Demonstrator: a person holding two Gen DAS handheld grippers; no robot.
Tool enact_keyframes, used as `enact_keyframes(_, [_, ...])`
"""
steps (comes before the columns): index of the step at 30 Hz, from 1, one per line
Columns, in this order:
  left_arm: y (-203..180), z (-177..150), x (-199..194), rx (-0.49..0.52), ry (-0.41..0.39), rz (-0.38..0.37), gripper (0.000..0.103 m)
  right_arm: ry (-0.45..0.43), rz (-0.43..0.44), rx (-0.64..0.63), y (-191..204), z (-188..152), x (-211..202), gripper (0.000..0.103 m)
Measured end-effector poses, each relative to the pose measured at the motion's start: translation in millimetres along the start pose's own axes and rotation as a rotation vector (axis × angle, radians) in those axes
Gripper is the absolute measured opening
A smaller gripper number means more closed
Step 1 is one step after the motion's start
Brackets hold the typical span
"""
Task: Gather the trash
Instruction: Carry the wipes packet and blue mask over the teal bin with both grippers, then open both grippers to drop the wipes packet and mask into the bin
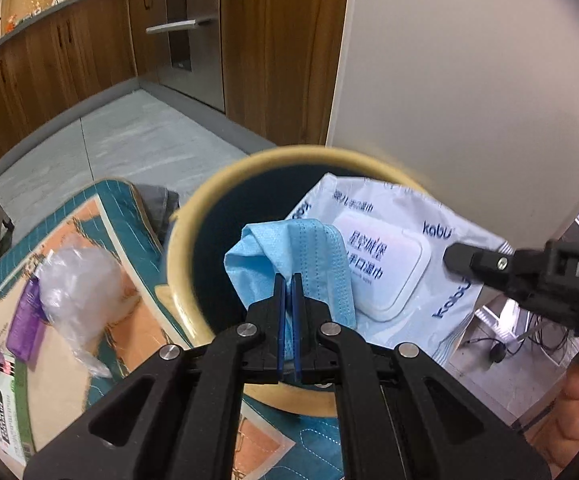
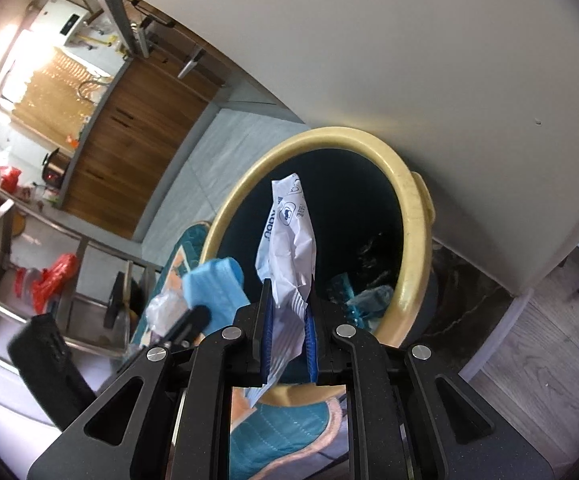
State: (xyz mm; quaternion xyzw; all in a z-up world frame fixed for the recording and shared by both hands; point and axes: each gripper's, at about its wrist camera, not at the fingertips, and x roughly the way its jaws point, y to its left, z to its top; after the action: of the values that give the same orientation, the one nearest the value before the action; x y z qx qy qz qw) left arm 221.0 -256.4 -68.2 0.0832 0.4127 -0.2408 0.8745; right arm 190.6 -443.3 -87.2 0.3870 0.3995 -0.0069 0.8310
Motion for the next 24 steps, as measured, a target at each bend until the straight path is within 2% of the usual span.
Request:
enact_keyframes(5, [6,-11,10,-0.017,0.044,-0.01,0.002,0.007,-0.03,0.009,0,0,3,0.016])
enact_keyframes(10, [7,-16,6,-0.025,0.044,-0.024,0.01,0.006,-0.043,0.007,3,0,5,0.019])
enact_keyframes(16, [8,-15,-6,-0.024,0.016,-0.024,0.033,0.0,-0.044,0.025,0,0,4,0.027])
enact_keyframes(18, [9,-14,-12,-0.029,0.004,-0.028,0.045,-0.009,-0.046,0.024,0,0,3,0.028])
enact_keyframes(21, [13,-13,-21,-0.036,-0.016,-0.024,0.056,-0.021,-0.051,0.028,-2,1,1,0.028])
enact_keyframes(24, [16,-14,-32,-0.039,-0.036,-0.019,0.062,-0.044,-0.07,0.03,-2,2,-3,0.041])
